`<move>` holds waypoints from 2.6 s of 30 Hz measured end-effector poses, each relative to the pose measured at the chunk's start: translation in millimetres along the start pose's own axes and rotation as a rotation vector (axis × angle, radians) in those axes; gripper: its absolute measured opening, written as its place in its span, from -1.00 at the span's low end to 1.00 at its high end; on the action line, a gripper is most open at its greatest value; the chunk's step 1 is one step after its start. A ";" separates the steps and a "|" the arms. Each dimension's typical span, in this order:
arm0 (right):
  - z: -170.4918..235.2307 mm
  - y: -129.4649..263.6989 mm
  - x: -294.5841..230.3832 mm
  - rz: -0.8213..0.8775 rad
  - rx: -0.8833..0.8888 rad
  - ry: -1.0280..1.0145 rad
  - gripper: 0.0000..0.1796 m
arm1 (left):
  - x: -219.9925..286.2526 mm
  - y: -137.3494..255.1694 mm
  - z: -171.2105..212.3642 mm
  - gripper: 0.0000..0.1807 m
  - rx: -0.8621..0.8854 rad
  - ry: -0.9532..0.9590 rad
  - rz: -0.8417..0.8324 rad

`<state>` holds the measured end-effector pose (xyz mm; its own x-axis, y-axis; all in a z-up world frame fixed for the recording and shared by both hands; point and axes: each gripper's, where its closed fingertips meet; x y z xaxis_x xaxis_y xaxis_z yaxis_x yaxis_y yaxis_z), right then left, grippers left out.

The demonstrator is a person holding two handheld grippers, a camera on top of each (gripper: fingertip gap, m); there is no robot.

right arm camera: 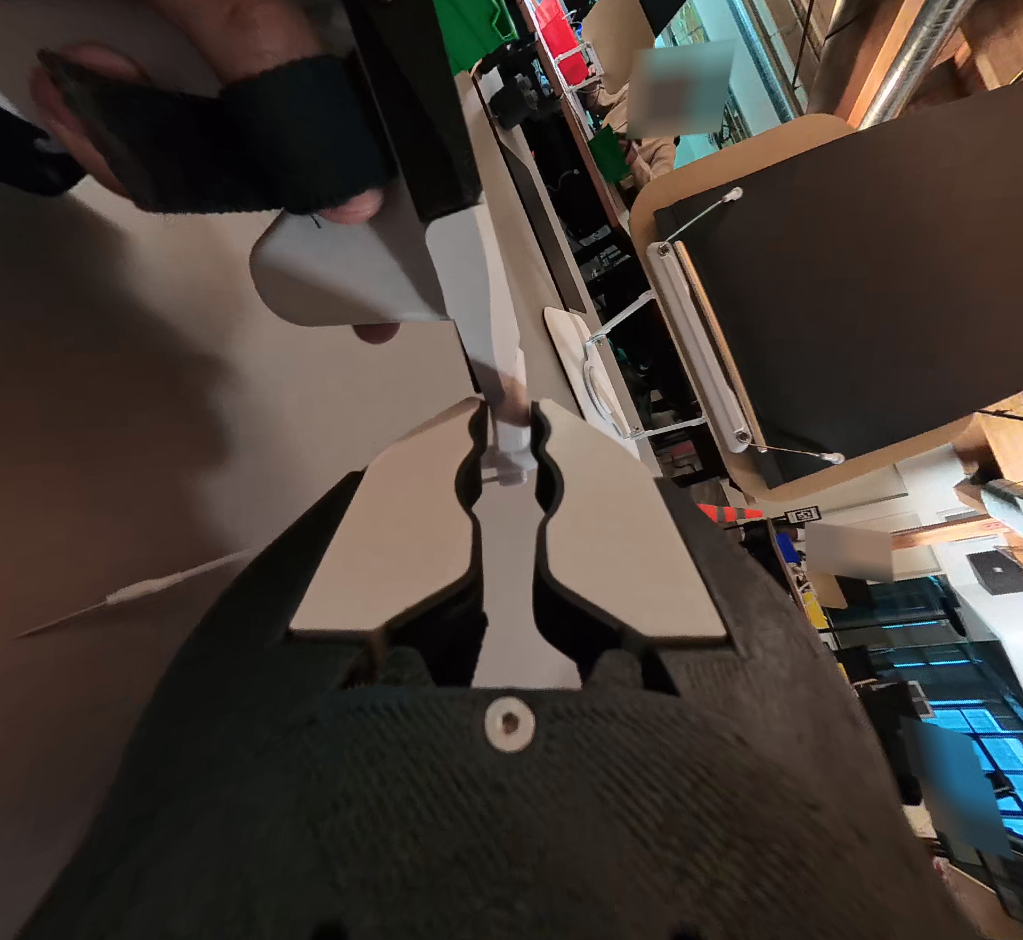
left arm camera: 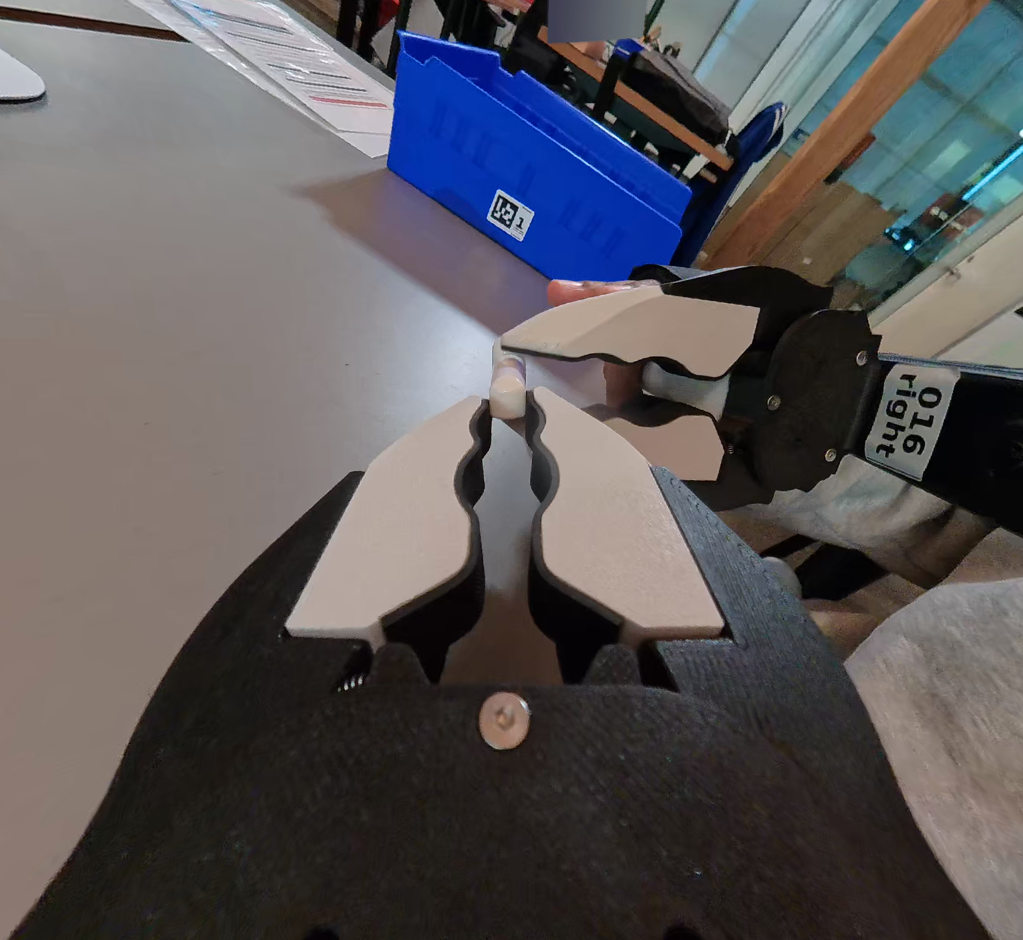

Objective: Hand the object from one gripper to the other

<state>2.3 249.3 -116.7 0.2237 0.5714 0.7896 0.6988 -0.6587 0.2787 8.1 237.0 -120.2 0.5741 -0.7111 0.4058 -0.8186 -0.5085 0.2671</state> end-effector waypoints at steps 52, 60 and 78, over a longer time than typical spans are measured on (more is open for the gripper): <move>18.7 24.1 56.0 -0.285 0.497 -1.086 -0.85 | 74.3 16.0 23.0 -0.74 -0.288 0.698 0.784; 22.4 25.2 59.8 -0.267 0.499 -1.097 -0.85 | 73.1 16.1 23.4 -0.79 -0.288 0.689 0.779; 22.1 19.4 54.6 -0.218 0.471 -1.012 -0.66 | 64.8 17.0 15.5 -0.96 -0.226 0.662 0.748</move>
<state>43.1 278.5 -80.2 0.3630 0.9248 -0.1137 0.9279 -0.3699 -0.0458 31.7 174.7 -102.9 -0.1531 -0.3632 0.9190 -0.9867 0.1079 -0.1217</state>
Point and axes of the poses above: each gripper's, where its closed fingertips meet, y back along the fingers, z out of its underside, x = y × z across the jaws, and after that the axes turned 6 degrees about -z, right-handed
